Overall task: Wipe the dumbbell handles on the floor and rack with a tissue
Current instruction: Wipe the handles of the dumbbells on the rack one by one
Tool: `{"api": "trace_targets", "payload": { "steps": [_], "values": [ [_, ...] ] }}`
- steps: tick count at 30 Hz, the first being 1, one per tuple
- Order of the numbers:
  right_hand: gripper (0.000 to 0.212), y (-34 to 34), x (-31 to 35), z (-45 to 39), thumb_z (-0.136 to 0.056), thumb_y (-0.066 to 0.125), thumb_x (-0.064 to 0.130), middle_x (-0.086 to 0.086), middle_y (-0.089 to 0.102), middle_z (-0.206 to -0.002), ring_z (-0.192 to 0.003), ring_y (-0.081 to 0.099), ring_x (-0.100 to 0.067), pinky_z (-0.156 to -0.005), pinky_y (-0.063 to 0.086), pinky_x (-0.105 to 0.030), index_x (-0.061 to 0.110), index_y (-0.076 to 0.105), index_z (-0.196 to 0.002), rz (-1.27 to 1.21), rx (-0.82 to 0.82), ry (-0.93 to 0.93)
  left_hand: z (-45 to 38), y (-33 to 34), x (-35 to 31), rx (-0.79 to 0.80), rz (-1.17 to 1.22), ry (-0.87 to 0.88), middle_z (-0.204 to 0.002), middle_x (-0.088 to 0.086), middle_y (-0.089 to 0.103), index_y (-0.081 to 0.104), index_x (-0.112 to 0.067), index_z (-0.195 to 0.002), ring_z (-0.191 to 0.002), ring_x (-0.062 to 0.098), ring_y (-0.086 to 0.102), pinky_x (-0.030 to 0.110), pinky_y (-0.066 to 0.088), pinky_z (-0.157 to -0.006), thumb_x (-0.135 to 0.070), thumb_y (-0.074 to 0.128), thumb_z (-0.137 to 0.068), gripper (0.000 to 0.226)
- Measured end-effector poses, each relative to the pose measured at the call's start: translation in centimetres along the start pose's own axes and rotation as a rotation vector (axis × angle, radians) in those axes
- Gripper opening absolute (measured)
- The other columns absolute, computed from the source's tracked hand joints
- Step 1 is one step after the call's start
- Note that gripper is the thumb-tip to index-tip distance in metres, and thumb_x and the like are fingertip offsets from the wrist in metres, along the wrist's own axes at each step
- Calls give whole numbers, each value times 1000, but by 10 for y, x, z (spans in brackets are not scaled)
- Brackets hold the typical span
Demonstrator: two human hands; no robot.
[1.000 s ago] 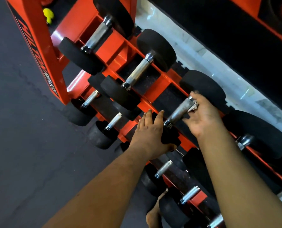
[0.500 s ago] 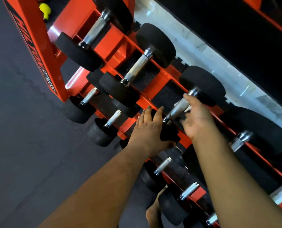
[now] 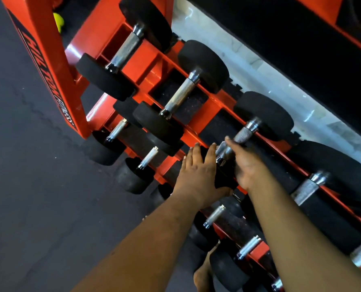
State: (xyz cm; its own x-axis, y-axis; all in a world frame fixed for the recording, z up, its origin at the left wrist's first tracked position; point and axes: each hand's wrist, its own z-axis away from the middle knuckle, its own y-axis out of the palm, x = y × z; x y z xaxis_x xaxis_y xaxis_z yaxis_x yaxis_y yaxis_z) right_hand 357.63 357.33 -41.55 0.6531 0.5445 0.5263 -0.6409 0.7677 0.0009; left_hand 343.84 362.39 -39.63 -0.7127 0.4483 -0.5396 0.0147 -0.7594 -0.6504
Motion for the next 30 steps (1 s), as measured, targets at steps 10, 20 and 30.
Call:
{"api": "trace_targets", "payload": {
  "steps": [10, 20, 30],
  "values": [
    [22, -8, -28, 15, -100, 60, 37, -5, 77, -94, -89, 74, -22, -80, 58, -39, 19, 72, -103, -28, -146, -126, 3, -8, 0, 56, 15, 31, -165, 24, -10, -20, -27, -158, -155, 35, -12, 47, 0, -126, -60, 75, -79, 128],
    [22, -19, -1, 57, -103, 55, 22, 9, 75, -107, -102, 69, -9, -89, 53, -31, 22, 72, -117, 345, -345, -624, 3, -8, 2, 64, -4, 52, -165, 24, -14, -24, -29, -156, -154, 36, -13, 46, -2, -125, -63, 71, -81, 125],
    [66, -42, -9, 10, -94, 35, 25, -5, 17, -166, -155, 0, -27, -122, 2, -60, 16, 24, -158, 2128, -50, -1003, 2, -3, 5, 40, -7, 61, -165, 23, -10, -26, -32, -155, -154, 33, -16, 45, -3, -126, -63, 73, -78, 129]
  ]
}}
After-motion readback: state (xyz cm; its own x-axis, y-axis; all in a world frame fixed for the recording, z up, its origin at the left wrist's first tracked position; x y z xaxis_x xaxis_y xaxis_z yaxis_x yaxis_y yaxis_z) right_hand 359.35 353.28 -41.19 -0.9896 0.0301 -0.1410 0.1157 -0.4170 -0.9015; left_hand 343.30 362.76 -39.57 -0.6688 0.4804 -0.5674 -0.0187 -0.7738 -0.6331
